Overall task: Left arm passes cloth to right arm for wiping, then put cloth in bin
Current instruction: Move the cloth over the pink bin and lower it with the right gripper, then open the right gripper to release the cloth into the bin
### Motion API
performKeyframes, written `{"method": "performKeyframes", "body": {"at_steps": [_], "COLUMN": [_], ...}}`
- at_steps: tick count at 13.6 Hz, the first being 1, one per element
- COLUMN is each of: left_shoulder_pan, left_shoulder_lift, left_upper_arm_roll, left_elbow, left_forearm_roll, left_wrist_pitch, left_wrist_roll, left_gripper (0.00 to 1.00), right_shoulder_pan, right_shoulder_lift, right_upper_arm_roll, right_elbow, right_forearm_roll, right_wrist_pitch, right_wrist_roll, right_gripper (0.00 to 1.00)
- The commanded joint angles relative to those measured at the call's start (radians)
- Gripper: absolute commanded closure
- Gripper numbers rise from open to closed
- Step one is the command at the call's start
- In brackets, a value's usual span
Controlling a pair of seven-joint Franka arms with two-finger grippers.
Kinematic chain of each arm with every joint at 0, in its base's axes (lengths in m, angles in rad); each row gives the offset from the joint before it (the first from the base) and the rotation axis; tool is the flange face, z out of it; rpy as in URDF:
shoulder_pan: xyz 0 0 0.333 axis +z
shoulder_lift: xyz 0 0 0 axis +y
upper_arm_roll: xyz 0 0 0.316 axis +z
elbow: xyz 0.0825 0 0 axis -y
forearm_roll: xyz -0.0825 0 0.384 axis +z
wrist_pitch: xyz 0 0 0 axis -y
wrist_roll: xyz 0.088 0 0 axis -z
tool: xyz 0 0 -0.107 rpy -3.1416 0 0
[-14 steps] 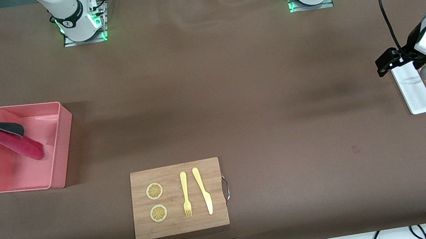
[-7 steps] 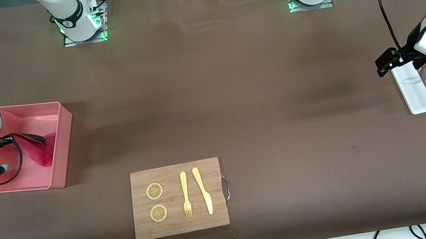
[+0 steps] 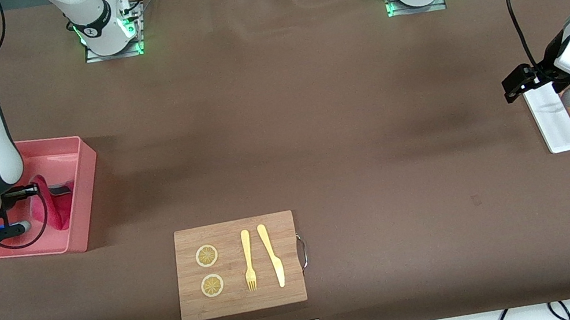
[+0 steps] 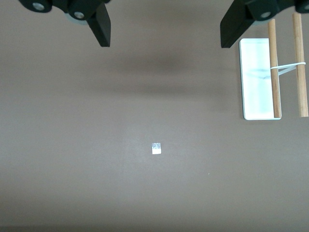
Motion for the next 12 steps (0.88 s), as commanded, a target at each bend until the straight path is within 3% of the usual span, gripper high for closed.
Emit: {"method": "performKeyframes", "body": {"at_steps": [1, 4, 8, 12], "left_shoulder_pan": [0.0, 0.0, -0.001, 0.0], "left_shoulder_lift": [0.013, 0.013, 0.013, 0.013], "left_upper_arm_roll": [-0.001, -0.001, -0.001, -0.001], "left_elbow": [0.029, 0.029, 0.029, 0.029], "left_forearm_roll": [-0.014, -0.014, -0.014, -0.014], "left_wrist_pitch": [-0.009, -0.009, -0.009, -0.009], "left_wrist_roll": [-0.005, -0.005, -0.005, -0.005], "left_gripper": [0.0, 0.0, 0.0, 0.0], "right_shoulder_pan": [-0.002, -0.002, -0.002, -0.009], "right_shoulder_lift": [-0.044, -0.101, -0.133, -0.256], "right_upper_arm_roll": [0.004, 0.006, 0.044, 0.127], "right_elbow": [-0.001, 0.046, 0.23, 0.274], "right_forearm_roll": [0.013, 0.013, 0.013, 0.019], "right_wrist_pitch": [0.002, -0.059, -0.27, -0.373], "right_wrist_roll": [0.009, 0.003, 0.009, 0.247], "right_gripper": [0.0, 0.0, 0.0, 0.0]}}
